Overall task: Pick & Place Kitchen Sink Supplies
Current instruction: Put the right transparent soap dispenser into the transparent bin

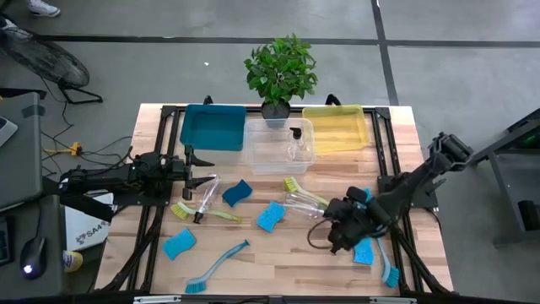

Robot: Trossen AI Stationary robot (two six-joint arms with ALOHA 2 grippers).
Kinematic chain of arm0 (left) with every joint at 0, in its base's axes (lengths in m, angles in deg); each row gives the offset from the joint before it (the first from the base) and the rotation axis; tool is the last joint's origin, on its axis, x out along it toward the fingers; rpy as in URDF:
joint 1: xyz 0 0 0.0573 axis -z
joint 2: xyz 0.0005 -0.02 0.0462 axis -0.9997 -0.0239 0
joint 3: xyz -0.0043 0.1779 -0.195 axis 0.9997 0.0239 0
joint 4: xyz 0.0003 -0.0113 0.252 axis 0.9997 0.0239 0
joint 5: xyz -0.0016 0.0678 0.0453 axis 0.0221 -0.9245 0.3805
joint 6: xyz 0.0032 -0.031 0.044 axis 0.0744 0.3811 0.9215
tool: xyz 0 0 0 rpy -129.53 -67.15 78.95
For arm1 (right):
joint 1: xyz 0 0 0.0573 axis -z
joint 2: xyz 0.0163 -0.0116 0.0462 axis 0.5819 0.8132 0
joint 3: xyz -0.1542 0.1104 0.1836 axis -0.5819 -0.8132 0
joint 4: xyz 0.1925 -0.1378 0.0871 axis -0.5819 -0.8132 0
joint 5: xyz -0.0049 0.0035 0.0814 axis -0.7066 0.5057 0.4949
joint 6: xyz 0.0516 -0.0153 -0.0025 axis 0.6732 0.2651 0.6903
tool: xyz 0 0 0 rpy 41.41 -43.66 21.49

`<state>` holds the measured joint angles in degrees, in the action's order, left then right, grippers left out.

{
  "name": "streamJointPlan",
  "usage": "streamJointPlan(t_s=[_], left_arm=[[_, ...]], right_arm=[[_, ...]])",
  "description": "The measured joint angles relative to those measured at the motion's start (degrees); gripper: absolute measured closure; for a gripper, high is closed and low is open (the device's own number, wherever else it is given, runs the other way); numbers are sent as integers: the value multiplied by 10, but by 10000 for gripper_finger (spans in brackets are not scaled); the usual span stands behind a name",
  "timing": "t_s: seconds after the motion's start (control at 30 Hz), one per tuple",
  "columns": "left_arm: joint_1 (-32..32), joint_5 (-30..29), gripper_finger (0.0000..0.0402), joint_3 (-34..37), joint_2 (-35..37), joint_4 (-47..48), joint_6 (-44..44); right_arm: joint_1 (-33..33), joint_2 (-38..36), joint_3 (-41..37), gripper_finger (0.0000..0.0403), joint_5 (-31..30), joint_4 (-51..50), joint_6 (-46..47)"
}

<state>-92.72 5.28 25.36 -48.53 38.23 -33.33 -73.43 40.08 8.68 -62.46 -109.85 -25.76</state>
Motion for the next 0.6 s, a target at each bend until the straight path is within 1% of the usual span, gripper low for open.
streamJointPlan(t_s=[0.1,0.3,0.5,0.6], left_arm=[[0,0,200,0,0,0,0],[0,0,200,0,0,0,0],[0,0,200,0,0,0,0],[0,0,200,0,0,0,0]], right_arm=[[-32,10,0,197,-49,-10,38],[-76,42,0,197,-99,-19,72],[-89,79,0,196,-115,-14,111],[-91,94,0,196,-120,-10,116]])
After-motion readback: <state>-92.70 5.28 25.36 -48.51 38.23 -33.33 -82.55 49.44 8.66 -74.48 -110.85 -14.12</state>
